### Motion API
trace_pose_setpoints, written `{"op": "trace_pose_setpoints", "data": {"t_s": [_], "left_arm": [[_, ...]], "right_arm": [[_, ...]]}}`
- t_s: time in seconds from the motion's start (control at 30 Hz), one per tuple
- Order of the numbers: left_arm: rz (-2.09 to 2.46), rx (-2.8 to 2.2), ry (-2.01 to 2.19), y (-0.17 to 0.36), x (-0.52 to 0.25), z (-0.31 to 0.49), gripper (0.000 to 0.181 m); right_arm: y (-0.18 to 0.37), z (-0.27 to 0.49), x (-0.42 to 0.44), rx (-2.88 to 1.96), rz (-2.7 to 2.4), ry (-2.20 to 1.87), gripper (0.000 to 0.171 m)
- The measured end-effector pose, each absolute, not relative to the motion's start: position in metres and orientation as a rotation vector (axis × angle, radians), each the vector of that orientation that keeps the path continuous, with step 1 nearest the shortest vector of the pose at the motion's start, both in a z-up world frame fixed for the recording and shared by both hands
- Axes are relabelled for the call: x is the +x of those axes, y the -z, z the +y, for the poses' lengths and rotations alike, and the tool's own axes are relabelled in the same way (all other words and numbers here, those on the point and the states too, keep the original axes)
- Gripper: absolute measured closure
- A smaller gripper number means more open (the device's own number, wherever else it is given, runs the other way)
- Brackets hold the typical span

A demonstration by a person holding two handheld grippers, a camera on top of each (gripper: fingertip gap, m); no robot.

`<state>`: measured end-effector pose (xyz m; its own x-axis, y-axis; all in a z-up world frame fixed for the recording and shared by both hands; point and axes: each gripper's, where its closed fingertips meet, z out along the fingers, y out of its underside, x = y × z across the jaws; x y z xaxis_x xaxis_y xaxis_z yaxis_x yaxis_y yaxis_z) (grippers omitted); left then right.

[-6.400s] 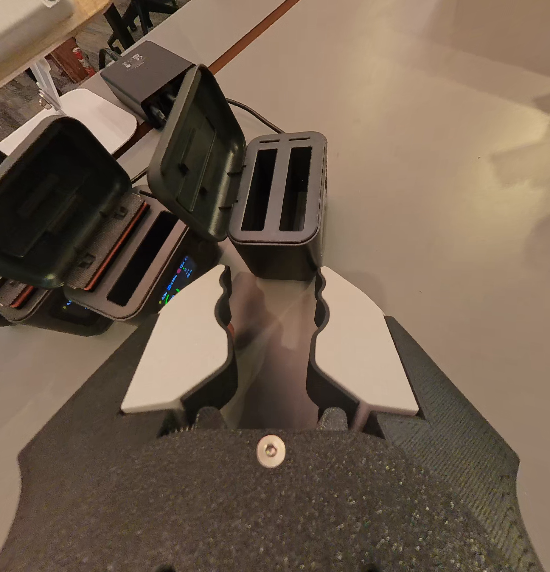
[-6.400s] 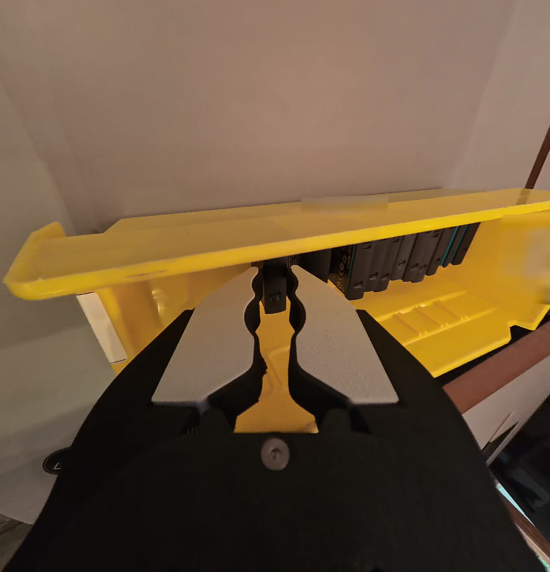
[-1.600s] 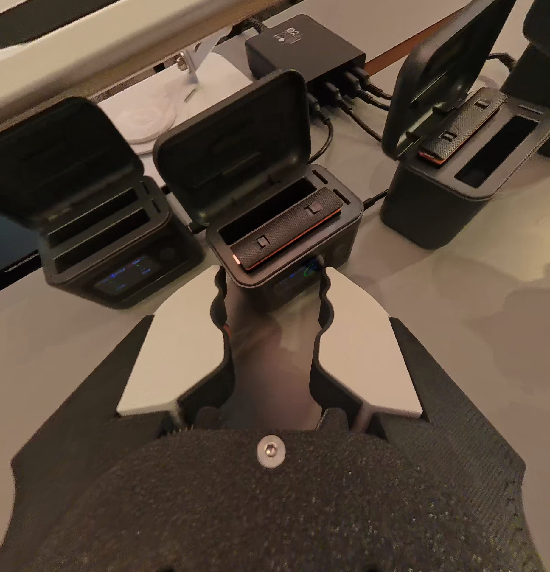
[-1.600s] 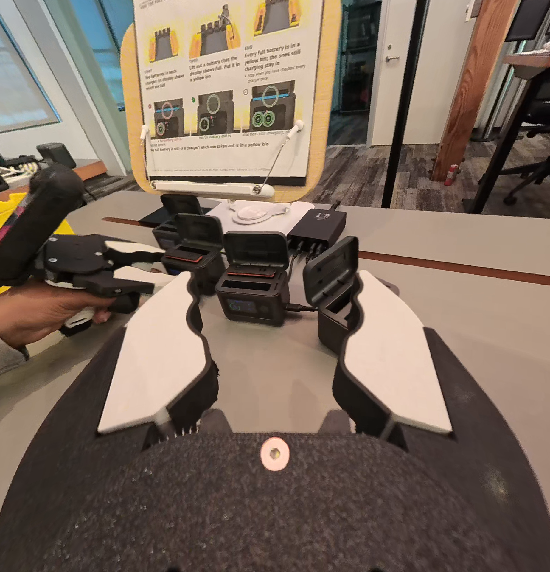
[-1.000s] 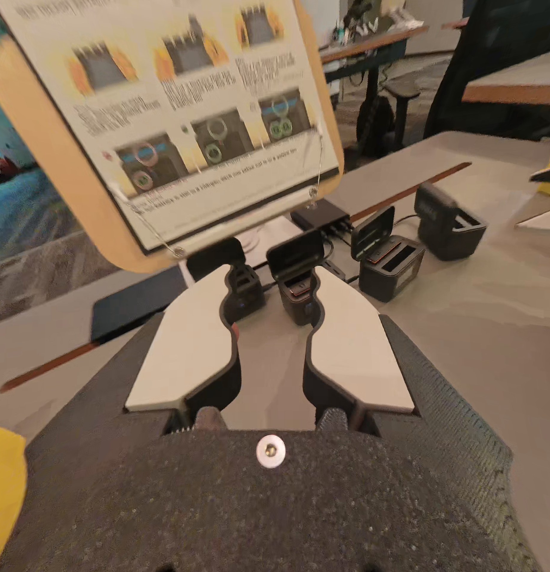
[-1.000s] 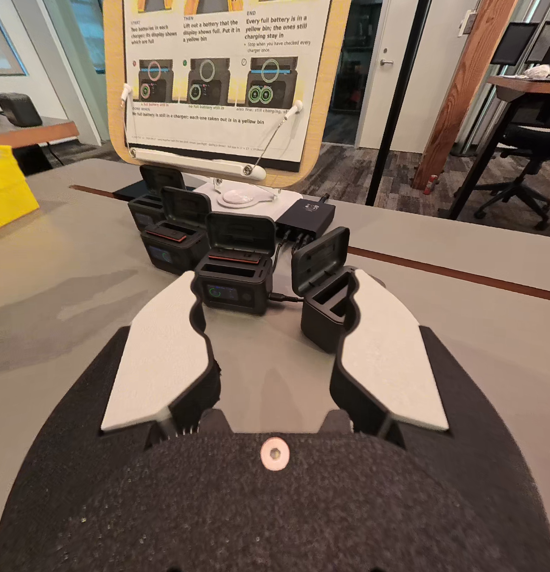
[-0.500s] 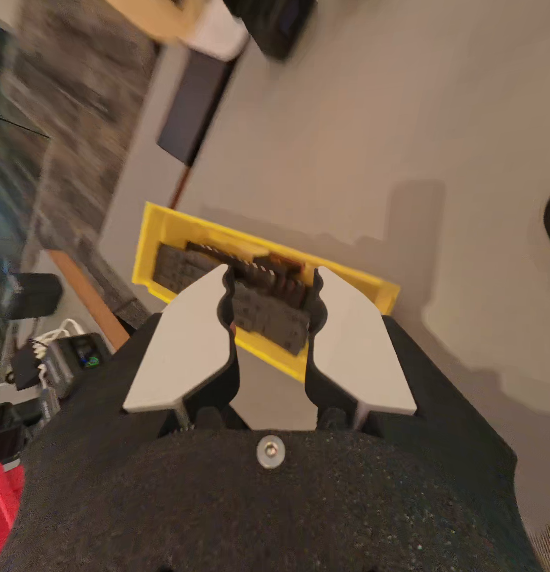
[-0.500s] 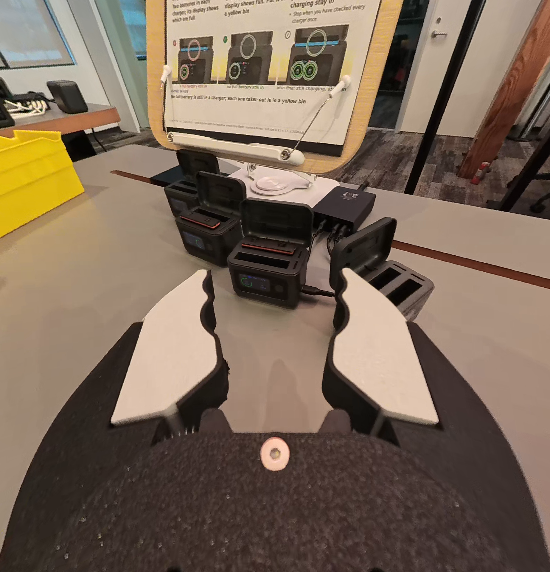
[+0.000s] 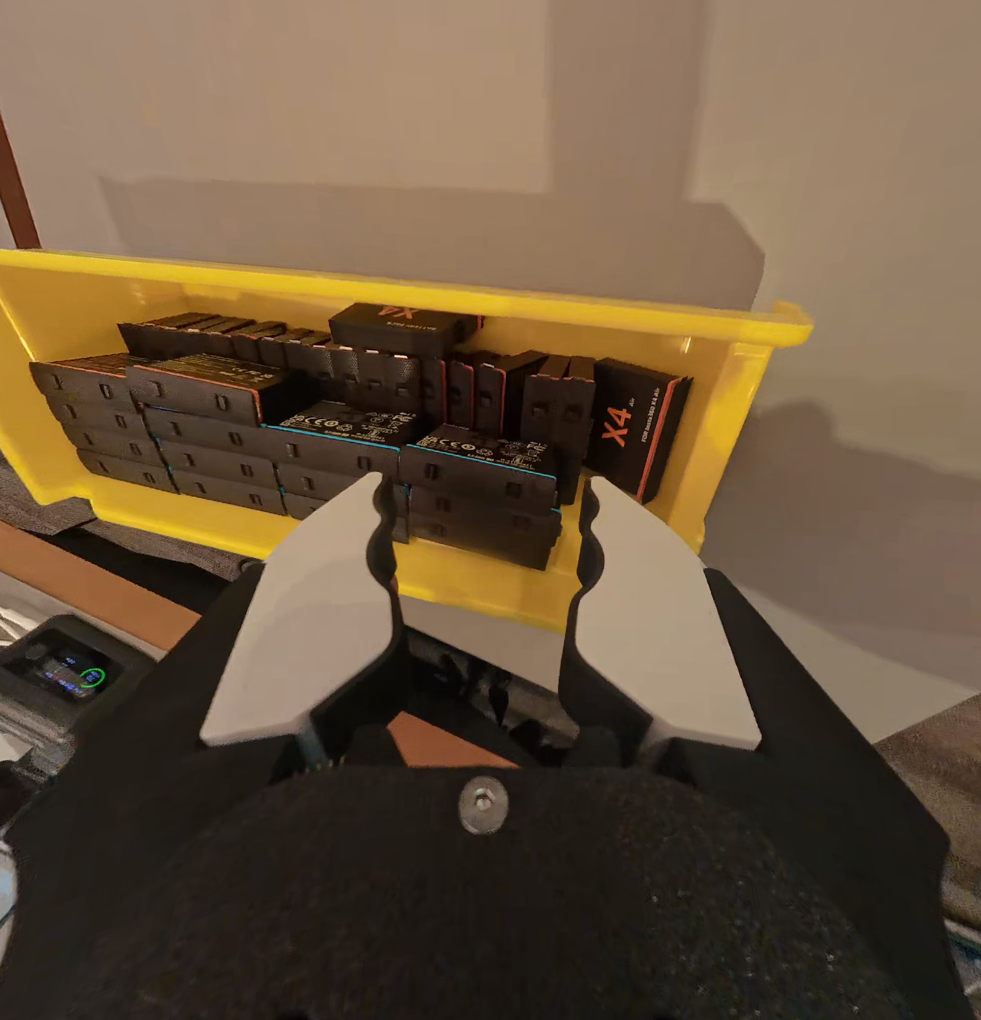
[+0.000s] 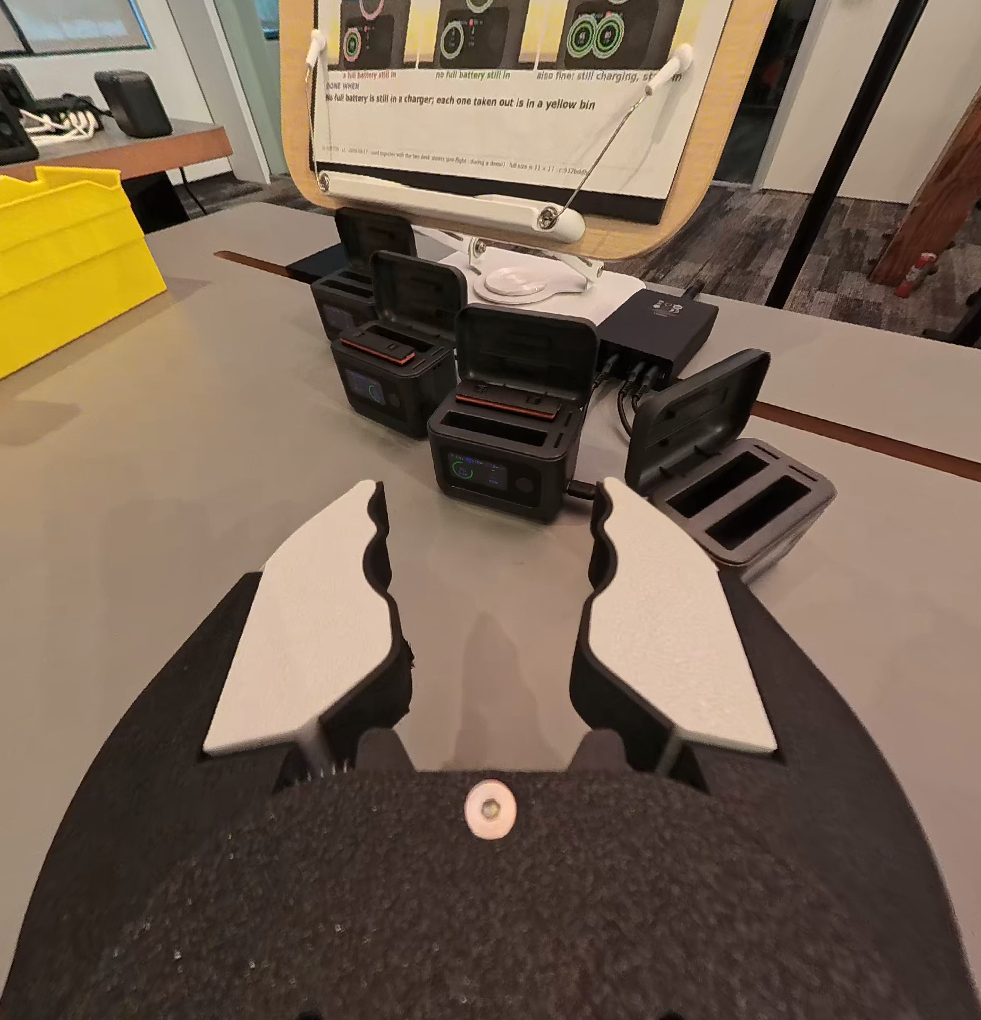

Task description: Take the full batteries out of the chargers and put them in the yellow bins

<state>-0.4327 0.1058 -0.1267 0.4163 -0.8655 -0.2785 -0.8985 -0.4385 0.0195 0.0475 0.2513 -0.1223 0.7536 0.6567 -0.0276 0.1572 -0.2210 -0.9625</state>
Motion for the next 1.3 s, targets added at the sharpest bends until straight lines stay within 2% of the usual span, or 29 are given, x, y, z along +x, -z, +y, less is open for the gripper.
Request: {"op": "trace_pose_setpoints", "data": {"t_s": [1.3], "left_arm": [[1.727, -2.458, -0.499, 0.143, -0.439, 0.104, 0.121]], "right_arm": [[0.137, 0.251, 0.043, -1.820, -0.661, -0.554, 0.101]]}}
